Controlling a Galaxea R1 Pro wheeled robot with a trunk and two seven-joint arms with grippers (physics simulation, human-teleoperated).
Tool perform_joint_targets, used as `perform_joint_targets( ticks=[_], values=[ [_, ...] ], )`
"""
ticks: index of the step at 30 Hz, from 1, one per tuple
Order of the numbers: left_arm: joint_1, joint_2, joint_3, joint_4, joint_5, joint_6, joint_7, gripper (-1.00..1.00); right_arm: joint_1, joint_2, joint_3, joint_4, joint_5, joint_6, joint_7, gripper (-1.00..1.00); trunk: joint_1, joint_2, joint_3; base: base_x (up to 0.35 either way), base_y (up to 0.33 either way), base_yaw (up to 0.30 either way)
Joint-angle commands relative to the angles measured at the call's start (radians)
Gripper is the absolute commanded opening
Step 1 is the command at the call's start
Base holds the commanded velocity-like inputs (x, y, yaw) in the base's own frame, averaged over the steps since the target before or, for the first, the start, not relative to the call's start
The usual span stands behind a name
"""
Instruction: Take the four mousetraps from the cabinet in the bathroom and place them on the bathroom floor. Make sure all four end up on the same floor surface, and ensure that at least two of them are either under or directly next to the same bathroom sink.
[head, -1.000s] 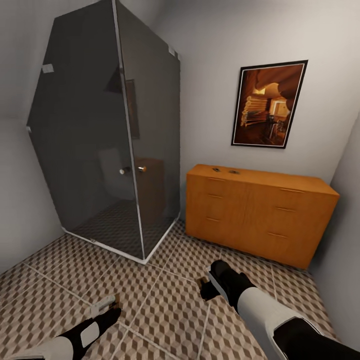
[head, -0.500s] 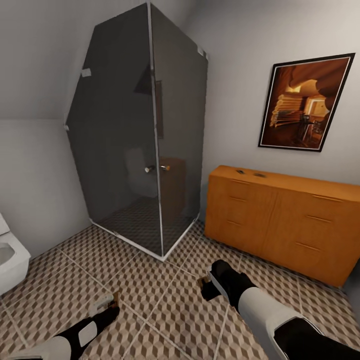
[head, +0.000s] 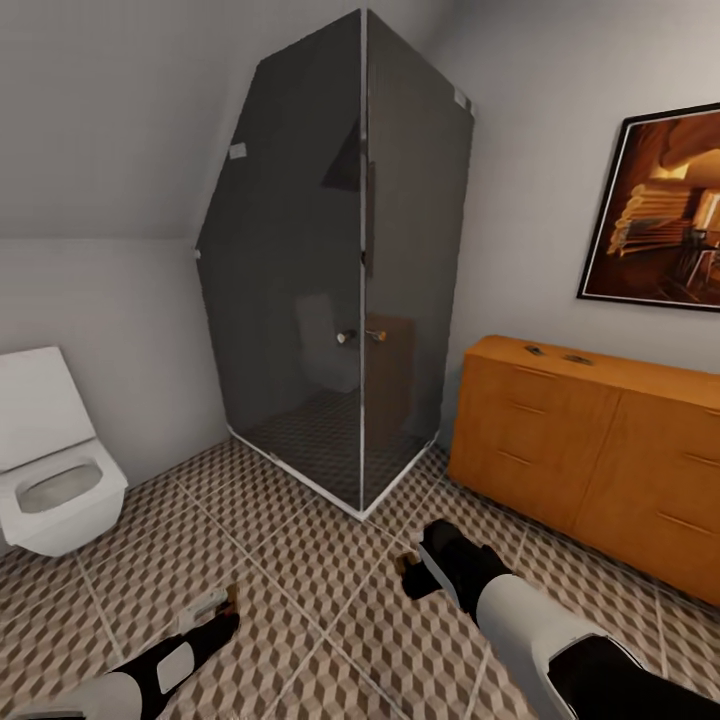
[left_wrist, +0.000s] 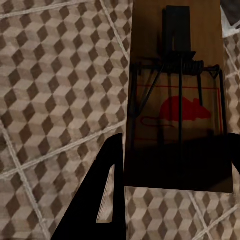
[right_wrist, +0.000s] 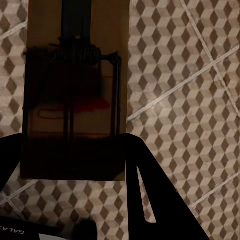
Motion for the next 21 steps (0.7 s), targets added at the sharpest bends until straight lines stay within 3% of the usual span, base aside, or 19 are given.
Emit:
perform_joint_targets(
  ticks=[1,21],
  values=[
    [-0.001,0.000,0.001,0.001,0.003,-0.001,-0.003,-1.00,-0.001,0.000,0.004,-0.002,-0.002,0.004,0.001,-1.00,0.000,-0.001,-0.001,0.000,0.000,0.292],
    [0.000,0.002,0.001,0.001,0.004,0.000,-0.003,-1.00,-0.001,0.000,0.005,-0.002,-0.002,0.003,-0.001,-1.00,0.000,-0.001,-0.001,0.000,0.000,0.292]
  ],
)
